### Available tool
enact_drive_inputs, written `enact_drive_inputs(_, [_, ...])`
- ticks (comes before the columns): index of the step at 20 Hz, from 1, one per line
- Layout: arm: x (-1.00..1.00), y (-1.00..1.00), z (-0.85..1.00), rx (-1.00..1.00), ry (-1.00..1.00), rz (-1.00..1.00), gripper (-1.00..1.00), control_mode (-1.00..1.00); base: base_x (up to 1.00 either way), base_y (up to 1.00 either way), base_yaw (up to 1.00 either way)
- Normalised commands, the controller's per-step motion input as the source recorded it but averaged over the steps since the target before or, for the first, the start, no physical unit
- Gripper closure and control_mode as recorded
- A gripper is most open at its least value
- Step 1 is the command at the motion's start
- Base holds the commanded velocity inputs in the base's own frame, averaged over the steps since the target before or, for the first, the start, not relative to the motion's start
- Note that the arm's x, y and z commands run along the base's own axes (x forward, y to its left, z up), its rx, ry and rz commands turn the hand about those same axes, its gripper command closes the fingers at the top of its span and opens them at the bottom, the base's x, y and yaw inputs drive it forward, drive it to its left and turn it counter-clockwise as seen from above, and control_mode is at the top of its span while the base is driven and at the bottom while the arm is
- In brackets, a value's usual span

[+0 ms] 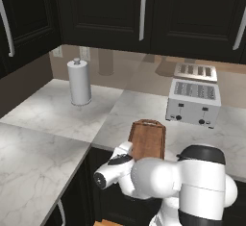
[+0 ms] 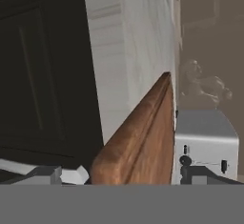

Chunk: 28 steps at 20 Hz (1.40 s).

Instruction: Move the cutting board and knife to the sink. Then move spray from the cabinet to the counter.

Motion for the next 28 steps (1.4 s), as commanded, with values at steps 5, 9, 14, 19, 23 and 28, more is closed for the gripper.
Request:
enact_drive_inputs(5, [0.07,0.00,-0.07,0.00,0.00,0.00,-1.00,-1.00,0.00,0.00,0.00])
enact_drive_inputs(9, [0.00,0.00,-0.04,0.00,0.00,0.00,1.00,-1.00,0.00,0.00,0.00])
enact_drive_inputs(14, [0.00,0.00,0.00,0.00,0.00,0.00,1.00,-1.00,0.00,0.00,0.00])
enact_drive_inputs(19, [0.05,-0.06,0.00,0.00,0.00,0.00,1.00,-1.00,0.00,0.00,0.00])
enact_drive_inputs(23, [0.08,-0.09,0.00,0.00,0.00,0.00,1.00,-1.00,0.00,0.00,0.00])
enact_drive_inputs(28, [0.08,-0.06,0.00,0.00,0.00,0.00,1.00,-1.00,0.00,0.00,0.00])
